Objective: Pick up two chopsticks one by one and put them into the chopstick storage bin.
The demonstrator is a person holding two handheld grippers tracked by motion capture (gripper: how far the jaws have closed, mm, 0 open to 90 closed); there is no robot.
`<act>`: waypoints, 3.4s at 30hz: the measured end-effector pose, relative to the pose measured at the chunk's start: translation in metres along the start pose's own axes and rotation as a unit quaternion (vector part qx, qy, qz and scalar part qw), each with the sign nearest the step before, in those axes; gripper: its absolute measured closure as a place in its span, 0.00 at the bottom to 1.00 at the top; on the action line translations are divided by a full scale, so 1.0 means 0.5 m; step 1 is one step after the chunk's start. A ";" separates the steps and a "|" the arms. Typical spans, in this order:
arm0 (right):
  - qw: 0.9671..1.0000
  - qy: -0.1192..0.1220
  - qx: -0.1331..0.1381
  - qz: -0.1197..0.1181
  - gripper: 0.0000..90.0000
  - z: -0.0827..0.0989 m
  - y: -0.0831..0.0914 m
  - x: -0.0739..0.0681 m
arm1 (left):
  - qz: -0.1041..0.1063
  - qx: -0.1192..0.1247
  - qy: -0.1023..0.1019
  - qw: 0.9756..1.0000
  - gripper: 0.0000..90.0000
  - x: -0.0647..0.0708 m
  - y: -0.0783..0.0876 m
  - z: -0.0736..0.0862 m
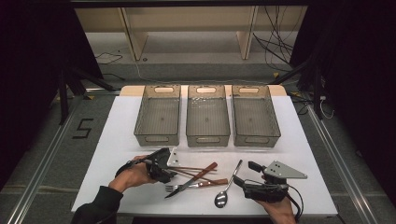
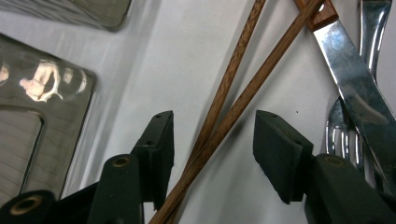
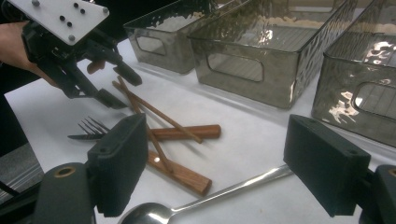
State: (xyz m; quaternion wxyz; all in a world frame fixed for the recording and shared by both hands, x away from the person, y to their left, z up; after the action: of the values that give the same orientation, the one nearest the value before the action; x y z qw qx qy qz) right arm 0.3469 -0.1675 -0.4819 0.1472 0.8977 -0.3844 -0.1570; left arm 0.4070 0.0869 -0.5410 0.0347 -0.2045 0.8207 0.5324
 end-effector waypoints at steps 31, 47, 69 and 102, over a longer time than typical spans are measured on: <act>1.000 -0.002 -0.004 -0.007 0.26 0.002 -0.002 0.000 | 0.003 -0.009 -0.058 0.998 0.83 0.006 -0.004 0.003; 1.000 -0.003 -0.007 -0.011 0.26 0.004 -0.003 0.000 | 0.017 0.007 -0.051 0.999 0.93 0.004 0.002 0.002; 1.000 -0.003 -0.007 -0.011 0.26 0.004 -0.003 0.000 | 0.014 0.073 0.021 0.997 0.93 -0.022 0.061 -0.032; 1.000 -0.007 -0.008 -0.012 0.26 0.005 -0.002 0.002 | -0.112 0.142 0.264 0.947 0.93 -0.253 0.137 -0.024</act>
State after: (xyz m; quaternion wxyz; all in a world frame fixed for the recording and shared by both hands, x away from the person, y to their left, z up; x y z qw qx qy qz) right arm 0.3472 -0.1676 -0.4847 0.1494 0.9000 -0.3736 -0.1678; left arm 0.4991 0.1379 -0.4421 -0.0950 -0.4212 0.8395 0.3298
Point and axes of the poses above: each handheld gripper's, and its own axes: y roughly backward along the jaws, z roughly out of its underside, x roughly to its right, the point moved 9 cm from there along -y, roughly forward along the jaws, and after that the axes turned 1 degree about x, right-handed, at the moved point
